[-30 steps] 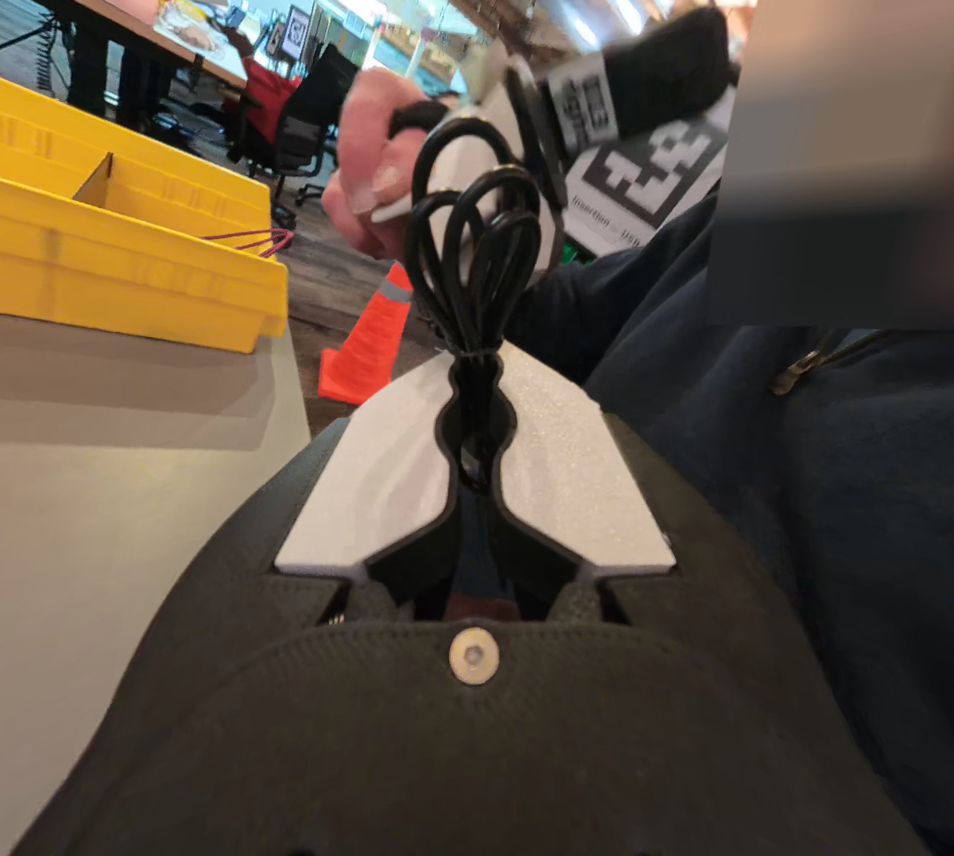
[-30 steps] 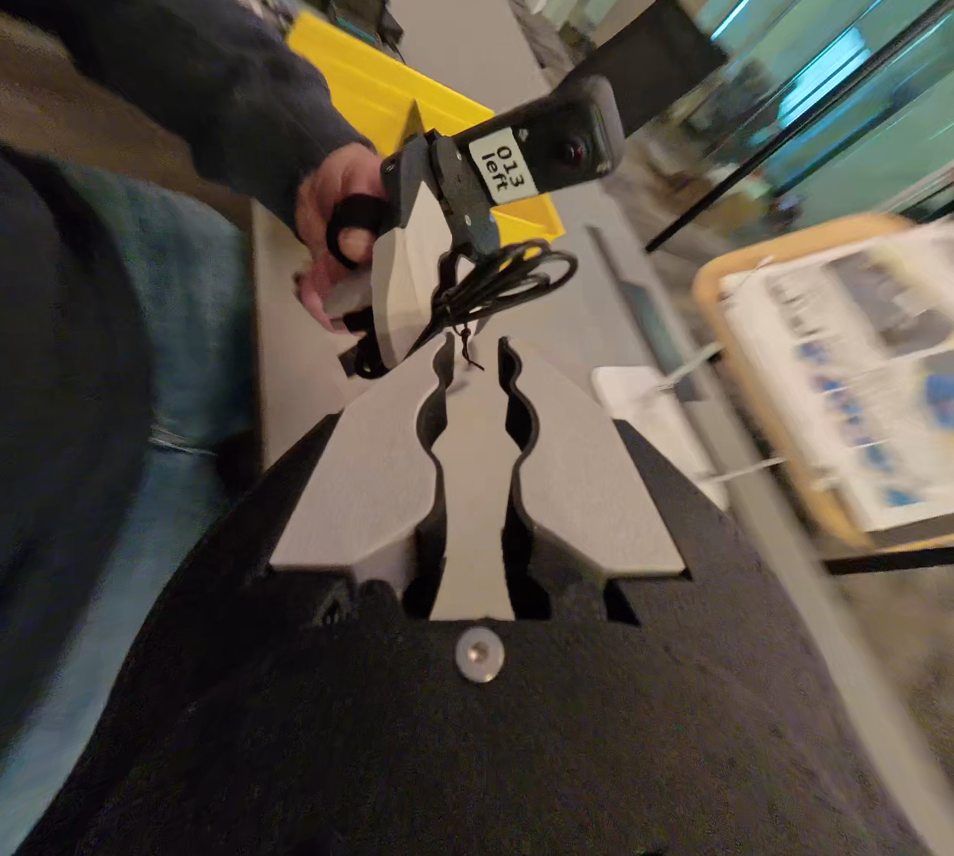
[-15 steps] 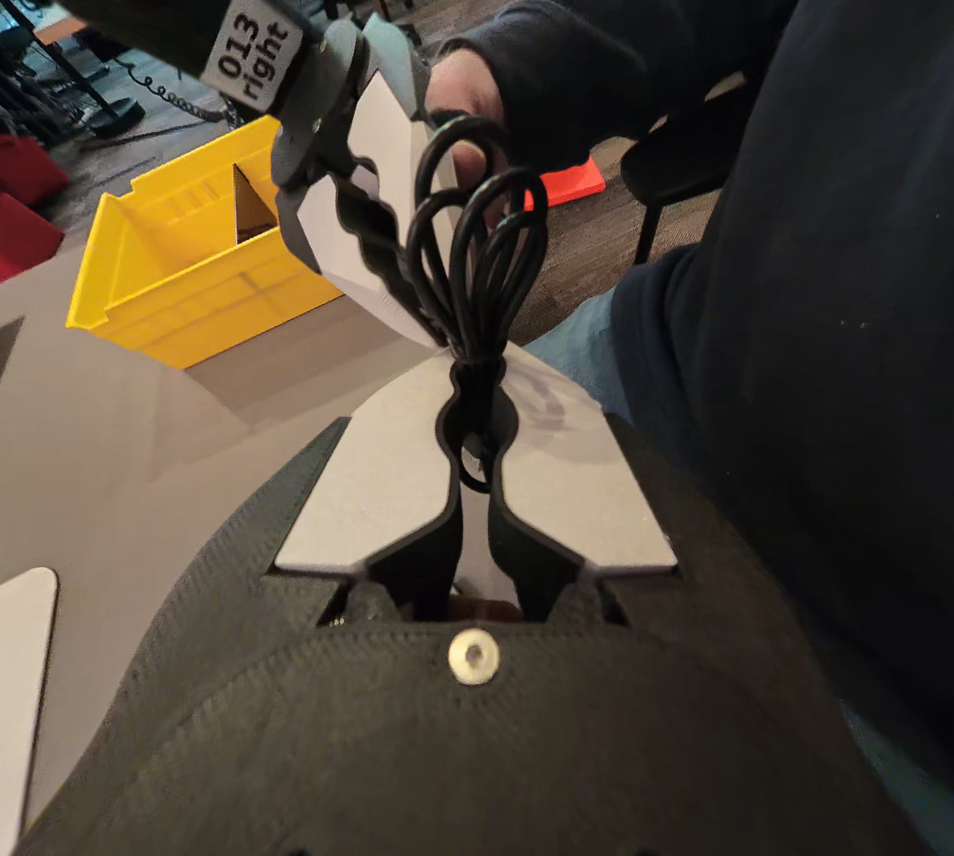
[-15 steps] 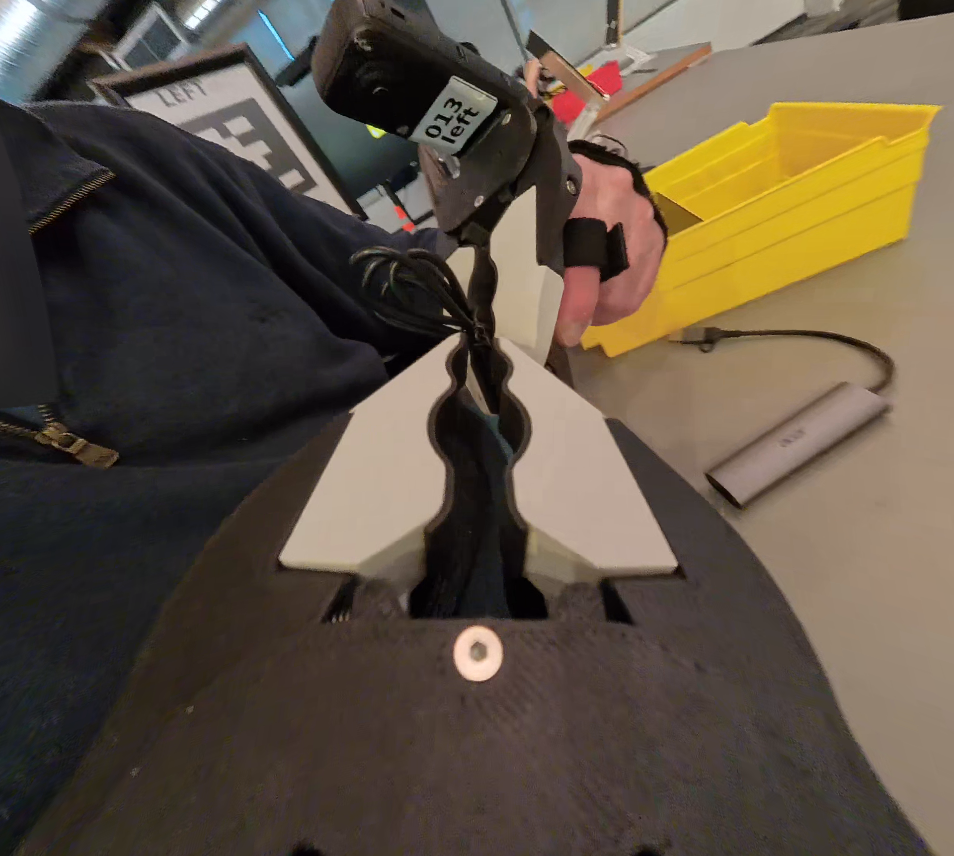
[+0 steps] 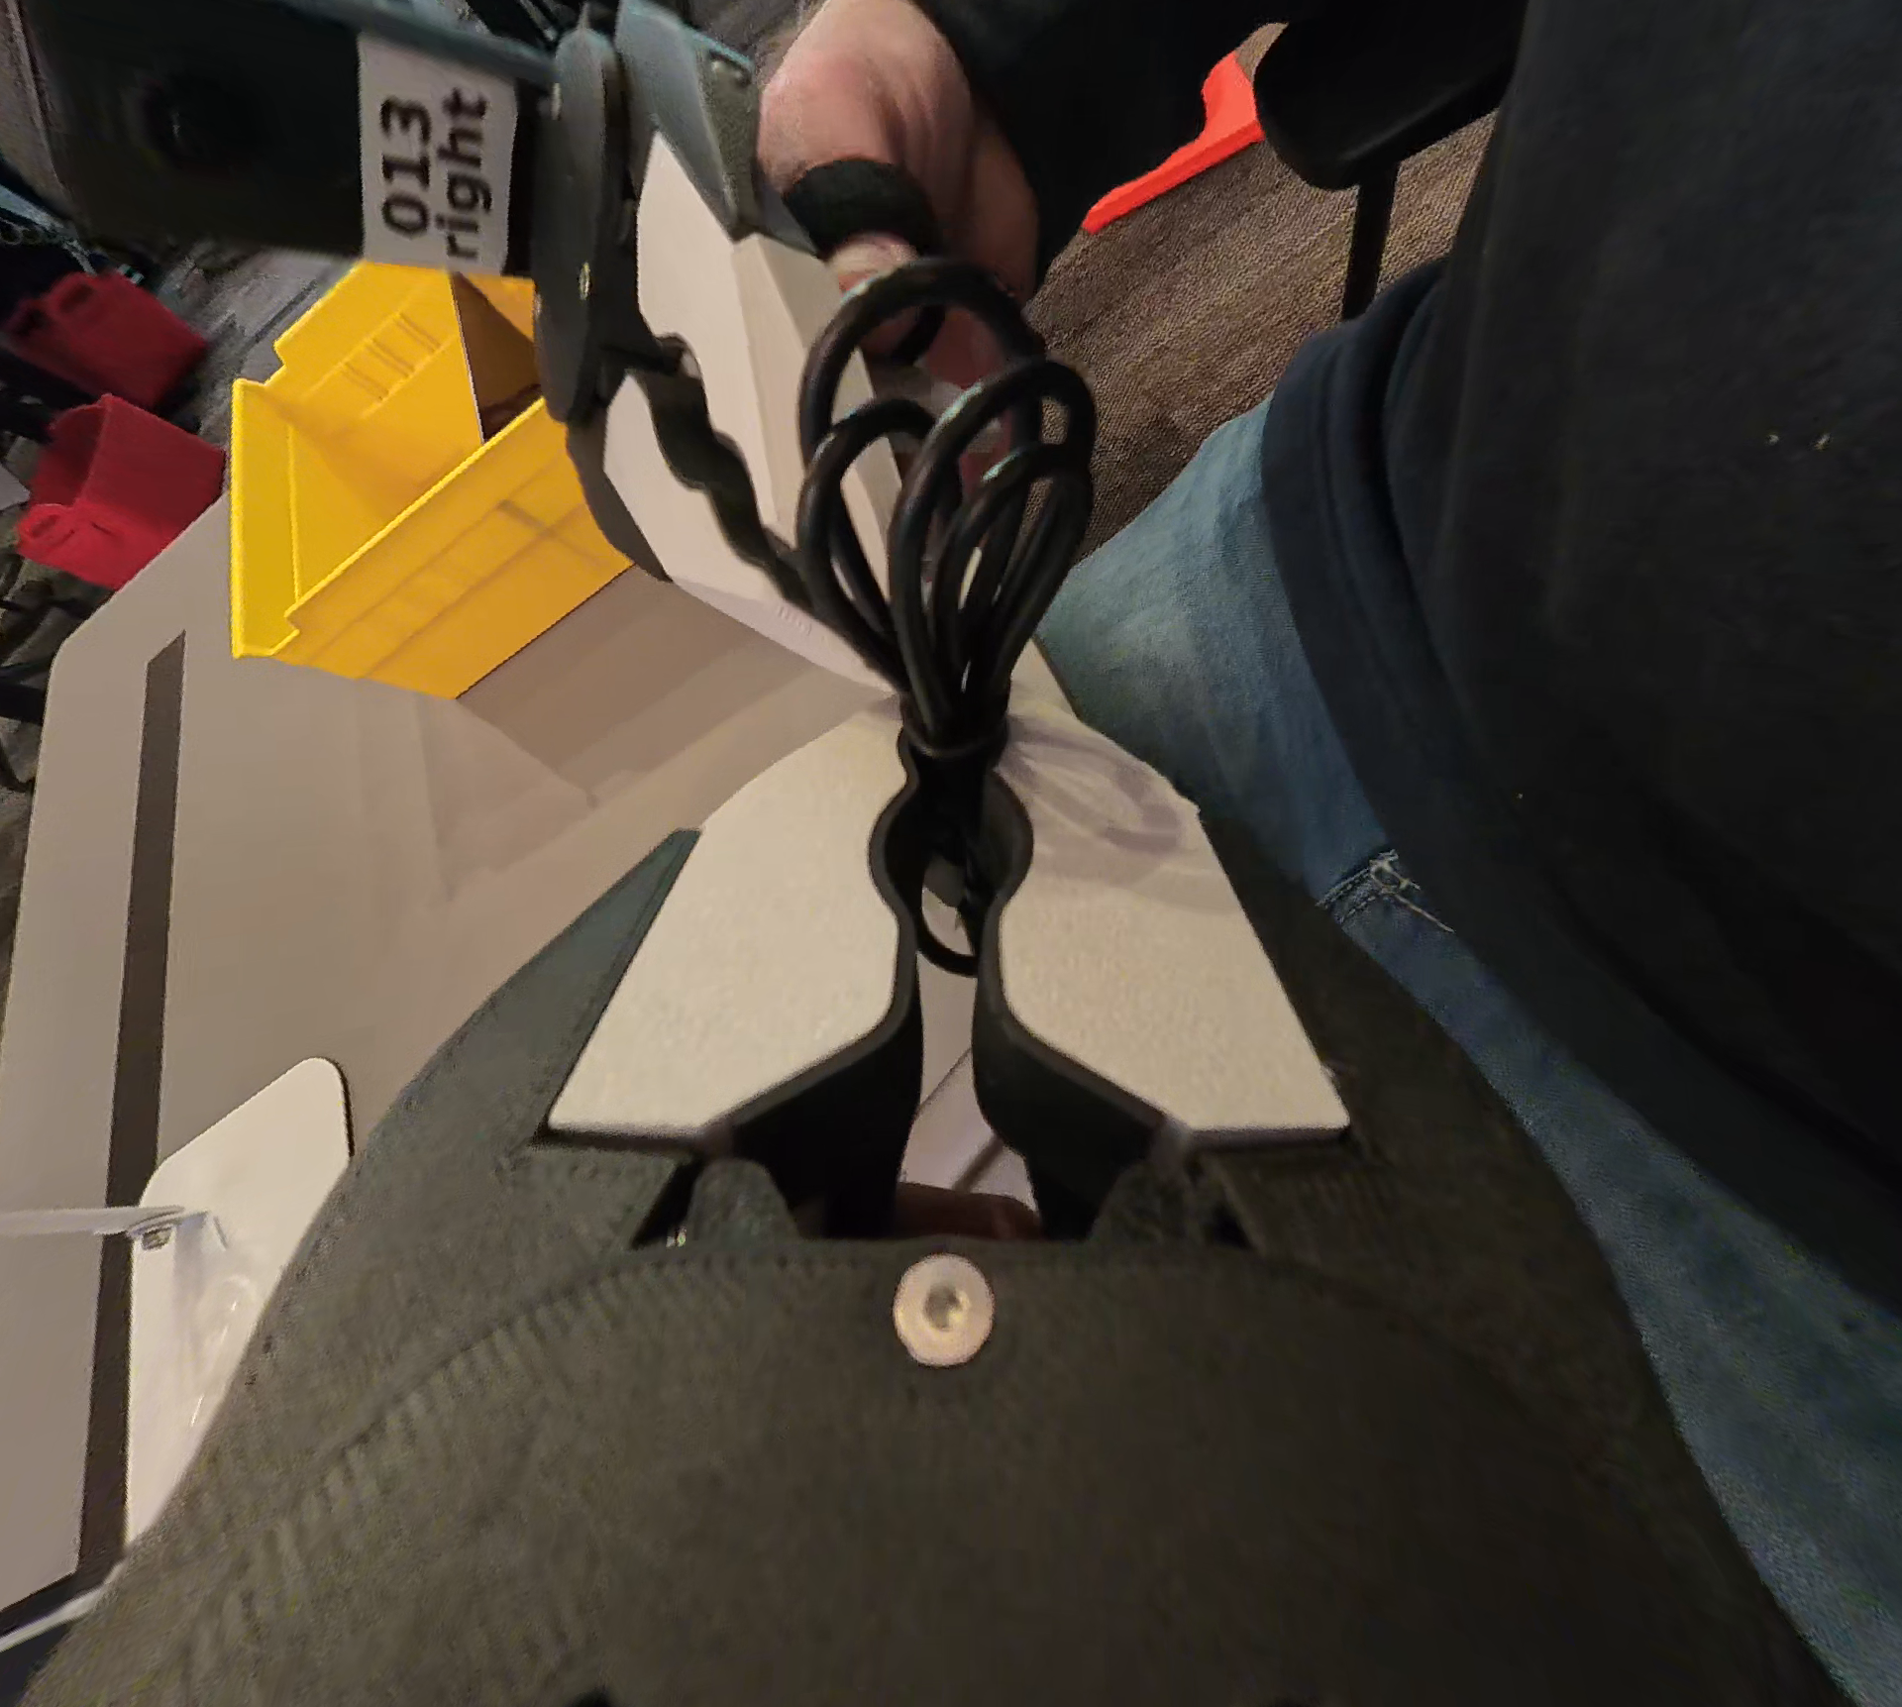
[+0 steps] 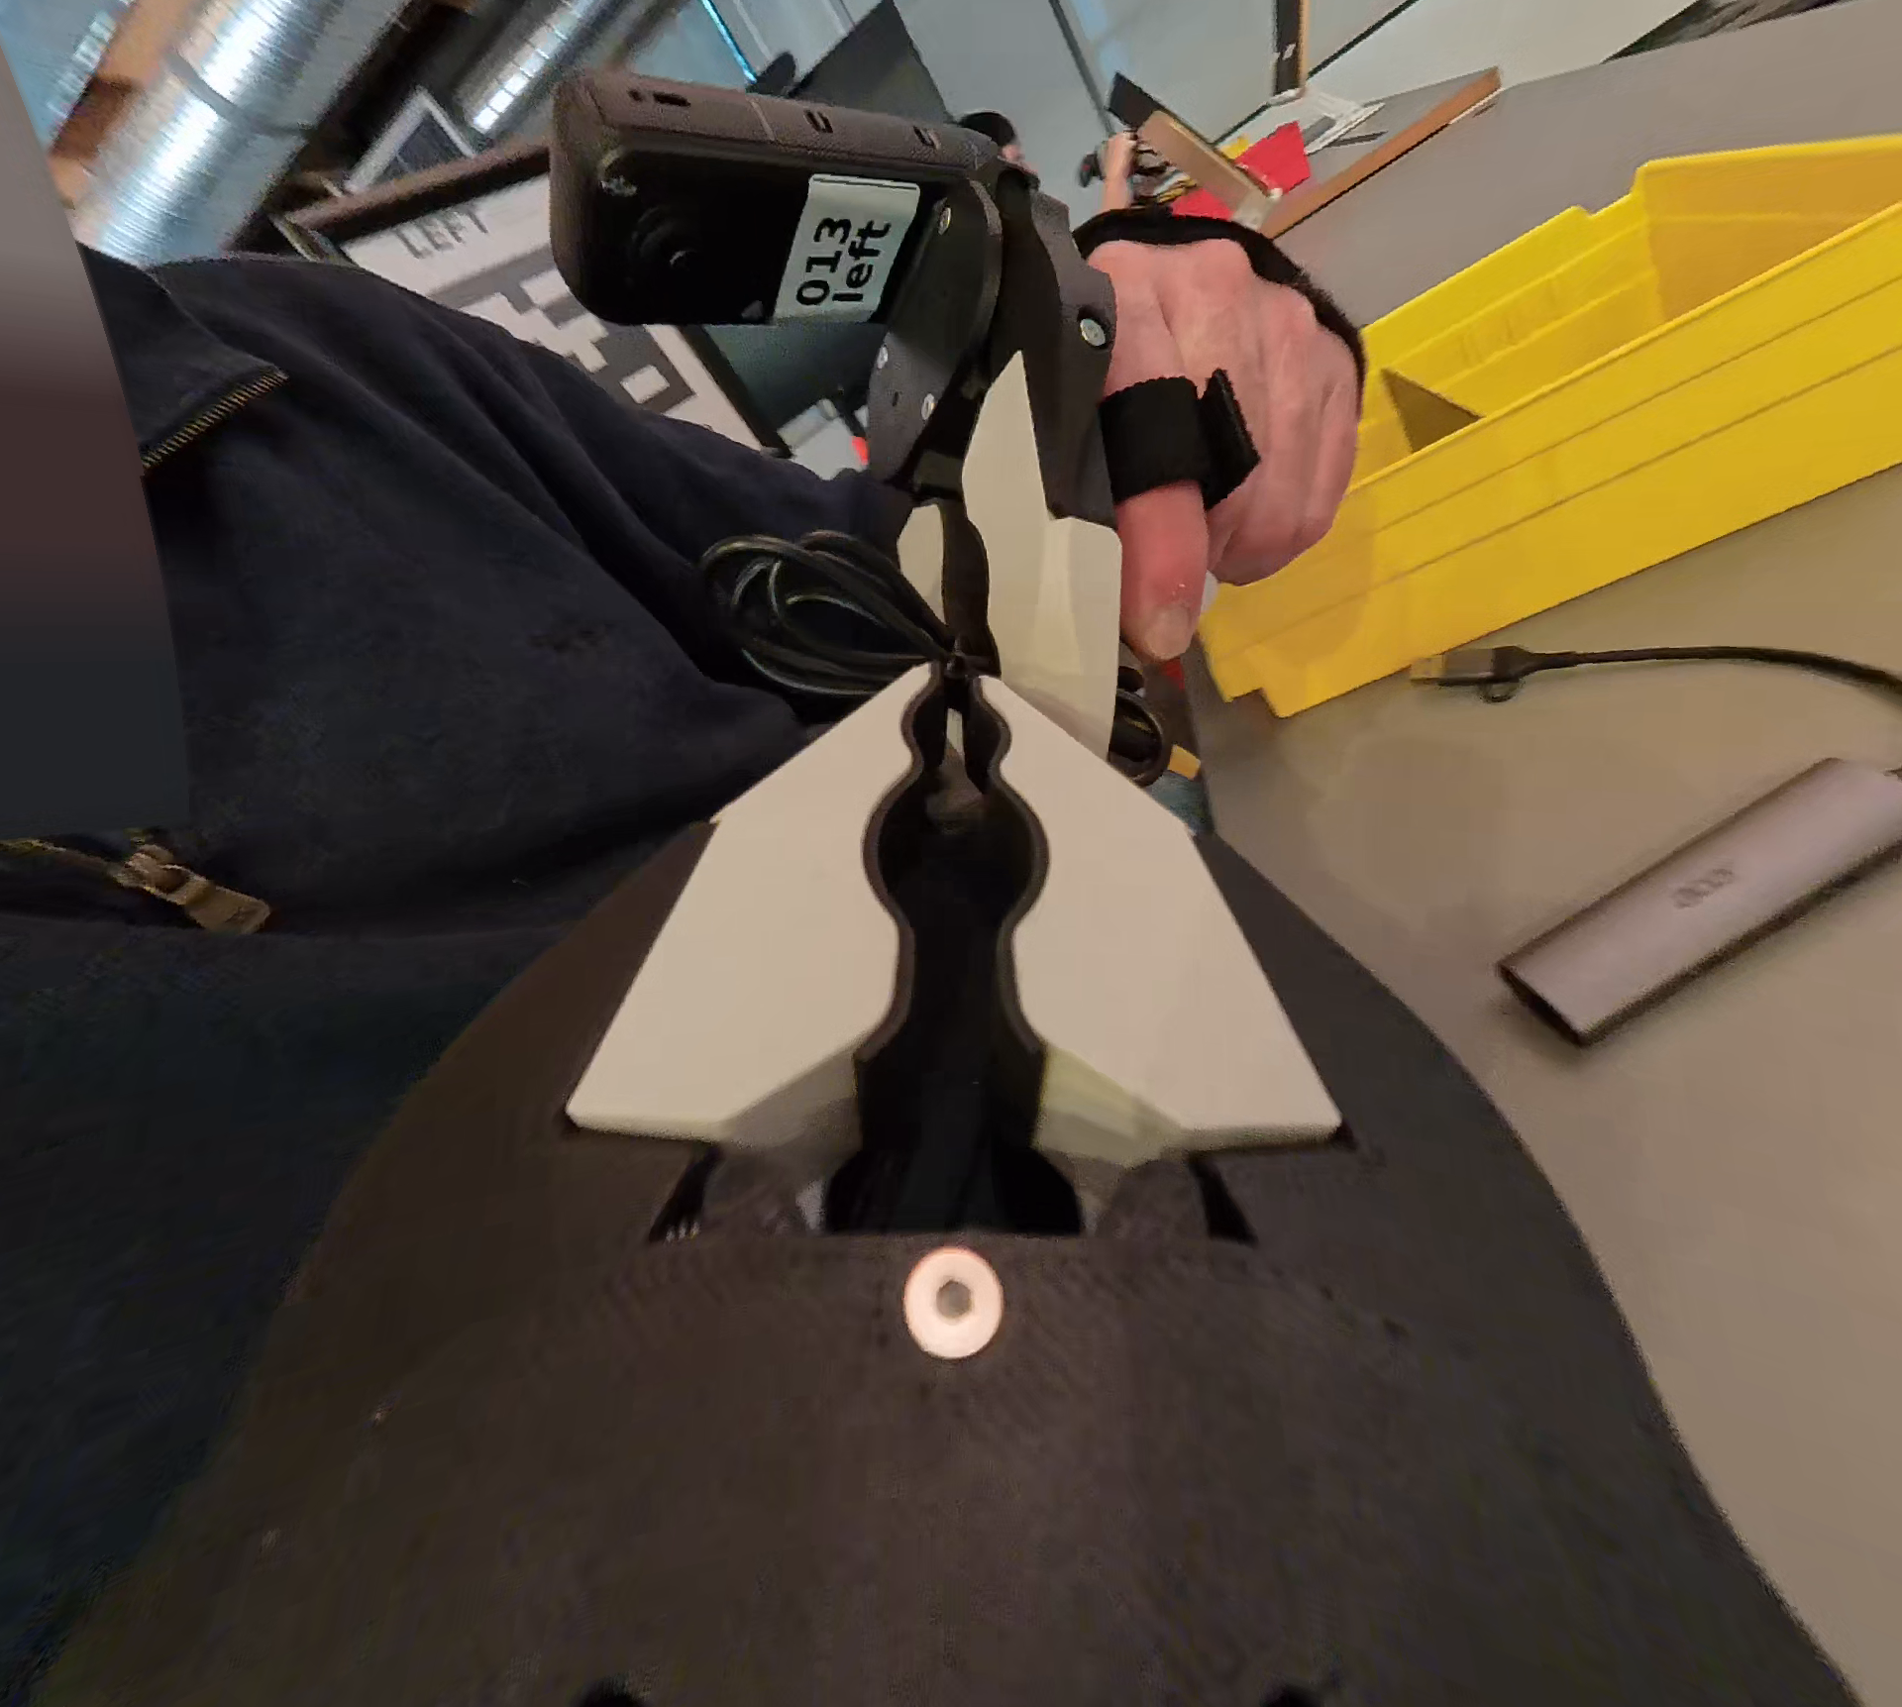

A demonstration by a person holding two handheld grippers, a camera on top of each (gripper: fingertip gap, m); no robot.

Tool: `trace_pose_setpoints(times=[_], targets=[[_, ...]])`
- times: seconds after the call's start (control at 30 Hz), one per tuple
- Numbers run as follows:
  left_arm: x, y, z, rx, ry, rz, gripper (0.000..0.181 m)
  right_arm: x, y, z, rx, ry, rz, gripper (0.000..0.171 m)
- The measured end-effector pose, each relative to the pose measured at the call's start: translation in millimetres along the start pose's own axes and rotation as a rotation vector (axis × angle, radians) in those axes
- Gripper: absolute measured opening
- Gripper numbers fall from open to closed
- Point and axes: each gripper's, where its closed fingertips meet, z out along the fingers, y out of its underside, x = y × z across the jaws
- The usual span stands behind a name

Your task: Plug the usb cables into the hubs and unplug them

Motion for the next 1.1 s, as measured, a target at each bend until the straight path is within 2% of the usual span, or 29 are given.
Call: trace_pose_setpoints(times=[0.07, 0.17, 0.27, 0.37, 0.43, 0.5, 0.6, 0.67, 0.77, 1.0, 1.1], targets=[[-2.2, -1.2, -0.7, 0.024, 0.009, -0.055, 0.004, 2.1, -2.5, -1.3, -0.004, 0.051, -0.063, 0.0], [-5.0, -5.7, 0.8, 0.124, 0.075, -0.246, 0.005, 8.6, -7.6, -5.5, -0.034, 0.169, -0.205, 0.0], [-5.6, -15.0, 3.5, 0.304, 0.173, -0.444, 0.006, 13.8, -11.5, -10.3, -0.093, 0.293, -0.376, 0.0], [-13.8, -23.5, 0.5, 0.486, 0.245, -0.616, 0.008, 16.9, -19.4, -14.3, -0.086, 0.368, -0.457, 0.0], [-19.8, -20.6, 1.1, 0.495, 0.218, -0.641, 0.019, 21.2, -22.4, -17.7, -0.066, 0.39, -0.451, 0.0], [-30.1, -14.6, 1.3, 0.464, 0.126, -0.629, 0.027, 23.7, -28.5, -22.0, -0.014, 0.398, -0.426, 0.0], [-35.7, -5.2, 2.9, 0.405, 0.069, -0.628, 0.03, 25.4, -36.4, -27.1, 0.039, 0.407, -0.408, 0.0], [-32.6, -5.0, 4.7, 0.395, 0.097, -0.648, 0.026, 27.8, -38.9, -29.5, 0.052, 0.424, -0.409, 0.0], [-25.2, -8.2, 8.0, 0.401, 0.168, -0.692, 0.029, 33.1, -41.3, -33.7, 0.068, 0.467, -0.418, 0.0], [-19.3, -25.3, 2.9, 0.551, 0.287, -0.785, 0.035, 41.6, -41.9, -40.0, 0.059, 0.546, -0.459, 0.0], [-21.7, -25.5, 2.0, 0.591, 0.282, -0.805, 0.036, 42.3, -44.0, -41.8, 0.054, 0.577, -0.486, 0.0]])
